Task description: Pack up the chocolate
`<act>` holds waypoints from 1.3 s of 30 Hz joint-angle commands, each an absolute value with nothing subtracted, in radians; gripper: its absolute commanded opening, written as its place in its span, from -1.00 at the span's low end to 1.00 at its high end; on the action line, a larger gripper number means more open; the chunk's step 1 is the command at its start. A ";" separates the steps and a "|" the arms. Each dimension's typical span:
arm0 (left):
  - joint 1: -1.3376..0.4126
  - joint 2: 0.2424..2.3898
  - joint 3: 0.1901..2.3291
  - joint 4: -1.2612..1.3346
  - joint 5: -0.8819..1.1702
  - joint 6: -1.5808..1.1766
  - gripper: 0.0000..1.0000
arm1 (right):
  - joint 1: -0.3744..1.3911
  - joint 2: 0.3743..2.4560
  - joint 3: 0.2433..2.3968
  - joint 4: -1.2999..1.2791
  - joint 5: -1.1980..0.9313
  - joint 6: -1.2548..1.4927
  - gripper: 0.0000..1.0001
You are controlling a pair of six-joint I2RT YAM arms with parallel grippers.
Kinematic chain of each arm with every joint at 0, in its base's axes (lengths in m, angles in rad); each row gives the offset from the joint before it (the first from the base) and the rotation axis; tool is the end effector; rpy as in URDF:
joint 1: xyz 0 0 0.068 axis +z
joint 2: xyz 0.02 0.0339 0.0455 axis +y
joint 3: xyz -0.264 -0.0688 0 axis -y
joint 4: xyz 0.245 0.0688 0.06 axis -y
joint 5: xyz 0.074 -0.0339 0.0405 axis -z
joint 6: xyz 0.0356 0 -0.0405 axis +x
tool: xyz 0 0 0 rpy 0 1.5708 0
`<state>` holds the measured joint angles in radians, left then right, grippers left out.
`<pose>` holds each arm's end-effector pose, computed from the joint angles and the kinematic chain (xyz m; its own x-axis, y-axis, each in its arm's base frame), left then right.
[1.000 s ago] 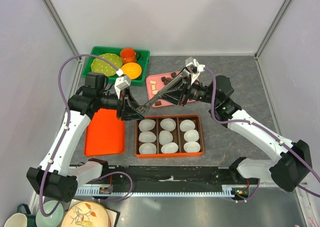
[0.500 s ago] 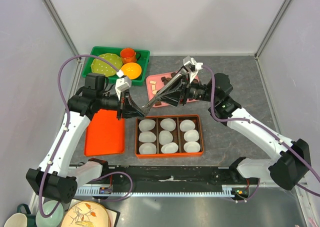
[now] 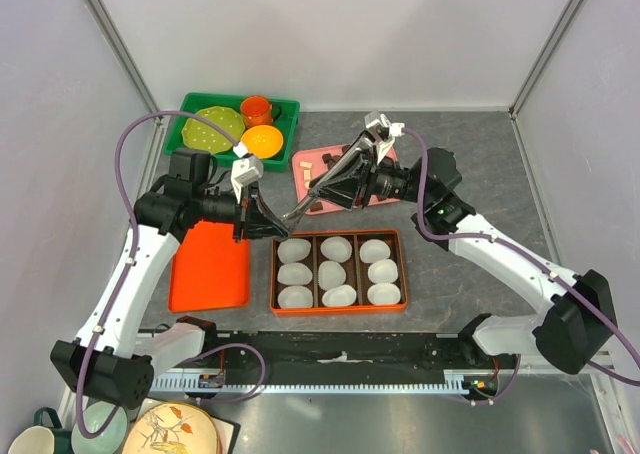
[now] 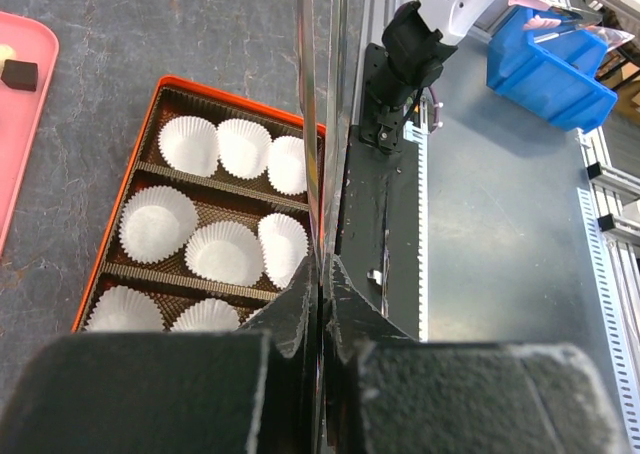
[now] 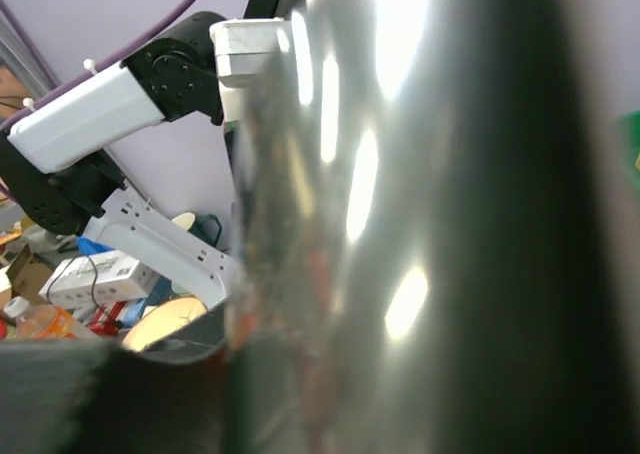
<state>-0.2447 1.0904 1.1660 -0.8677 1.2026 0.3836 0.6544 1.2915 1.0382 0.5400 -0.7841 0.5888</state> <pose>0.1848 -0.0804 0.3642 -0.3699 0.2312 -0.8999 0.9289 0.1121 -0.3530 0.2184 0.1993 0.3920 -0.3512 0.2261 -0.9086 -0.9299 0.0287 0.3666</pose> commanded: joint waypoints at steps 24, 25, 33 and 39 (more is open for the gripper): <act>-0.247 1.288 1.540 -0.992 0.472 0.265 0.31 | 0.684 1.270 1.060 0.242 -0.226 0.086 -1.00; -0.245 1.299 1.520 -0.989 0.436 0.262 0.20 | 0.684 1.294 1.075 0.233 -0.195 0.090 -1.00; -0.245 1.296 1.231 -0.761 0.264 0.264 0.04 | 0.684 1.592 1.268 0.274 -0.005 0.006 -1.00; -0.241 1.336 1.187 -0.681 0.215 0.275 0.54 | 0.675 1.764 1.357 0.414 0.104 -0.071 -1.00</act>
<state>-0.2481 1.3212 1.1877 -0.8066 0.2848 0.2848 0.6811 1.6772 1.2343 0.2764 -0.0006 -0.0021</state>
